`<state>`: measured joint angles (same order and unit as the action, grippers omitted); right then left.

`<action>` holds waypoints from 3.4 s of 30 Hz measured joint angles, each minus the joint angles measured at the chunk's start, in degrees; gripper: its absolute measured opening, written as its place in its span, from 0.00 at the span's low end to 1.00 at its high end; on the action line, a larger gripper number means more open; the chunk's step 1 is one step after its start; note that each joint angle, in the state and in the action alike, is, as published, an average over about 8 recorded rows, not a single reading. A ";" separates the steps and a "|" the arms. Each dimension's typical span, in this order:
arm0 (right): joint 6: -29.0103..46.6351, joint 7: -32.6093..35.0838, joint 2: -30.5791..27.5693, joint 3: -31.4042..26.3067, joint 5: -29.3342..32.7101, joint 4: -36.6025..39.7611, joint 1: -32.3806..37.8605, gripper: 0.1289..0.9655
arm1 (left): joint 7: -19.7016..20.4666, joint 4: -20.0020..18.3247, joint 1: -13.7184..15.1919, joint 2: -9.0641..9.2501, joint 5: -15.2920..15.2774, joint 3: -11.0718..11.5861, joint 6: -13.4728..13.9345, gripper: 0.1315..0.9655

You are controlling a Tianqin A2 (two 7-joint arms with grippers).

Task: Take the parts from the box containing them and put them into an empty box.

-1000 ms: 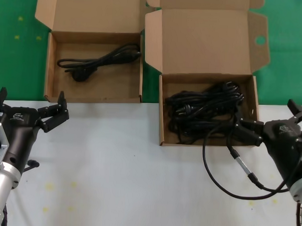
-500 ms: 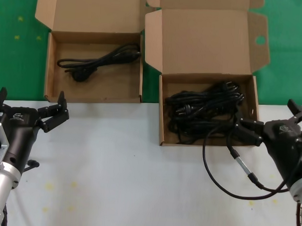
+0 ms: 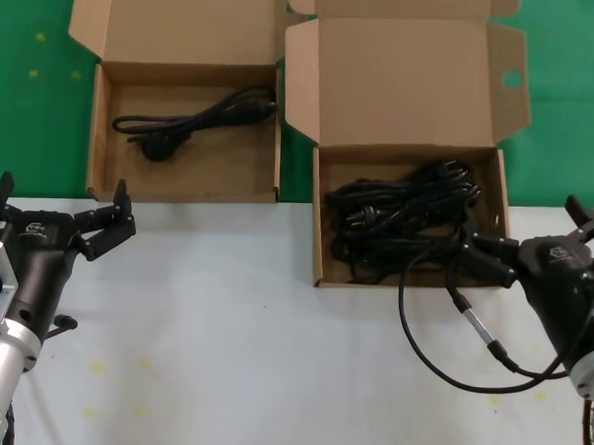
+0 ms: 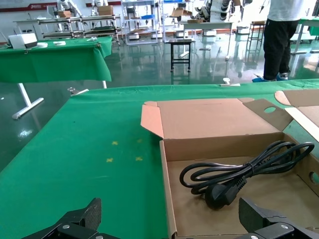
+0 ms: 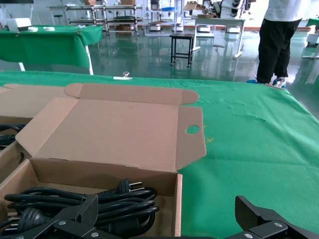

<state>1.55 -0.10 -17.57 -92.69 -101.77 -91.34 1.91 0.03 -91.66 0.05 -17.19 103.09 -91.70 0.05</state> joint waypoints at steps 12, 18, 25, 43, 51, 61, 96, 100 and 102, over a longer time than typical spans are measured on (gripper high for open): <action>0.00 0.00 0.00 0.00 0.00 0.00 0.00 1.00 | 0.00 0.00 0.00 0.00 0.00 0.00 0.00 1.00; 0.00 0.00 0.00 0.00 0.00 0.00 0.00 1.00 | 0.00 0.00 0.00 0.00 0.00 0.00 0.00 1.00; 0.00 0.00 0.00 0.00 0.00 0.00 0.00 1.00 | 0.00 0.00 0.00 0.00 0.00 0.00 0.00 1.00; 0.00 0.00 0.00 0.00 0.00 0.00 0.00 1.00 | 0.00 0.00 0.00 0.00 0.00 0.00 0.00 1.00; 0.00 0.00 0.00 0.00 0.00 0.00 0.00 1.00 | 0.00 0.00 0.00 0.00 0.00 0.00 0.00 1.00; 0.00 0.00 0.00 0.00 0.00 0.00 0.00 1.00 | 0.00 0.00 0.00 0.00 0.00 0.00 0.00 1.00; 0.00 0.00 0.00 0.00 0.00 0.00 0.00 1.00 | 0.00 0.00 0.00 0.00 0.00 0.00 0.00 1.00; 0.00 0.00 0.00 0.00 0.00 0.00 0.00 1.00 | 0.00 0.00 0.00 0.00 0.00 0.00 0.00 1.00; 0.00 0.00 0.00 0.00 0.00 0.00 0.00 1.00 | 0.00 0.00 0.00 0.00 0.00 0.00 0.00 1.00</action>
<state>1.55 -0.10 -17.57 -92.69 -101.77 -91.34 1.91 0.03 -91.66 0.05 -17.19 103.09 -91.70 0.05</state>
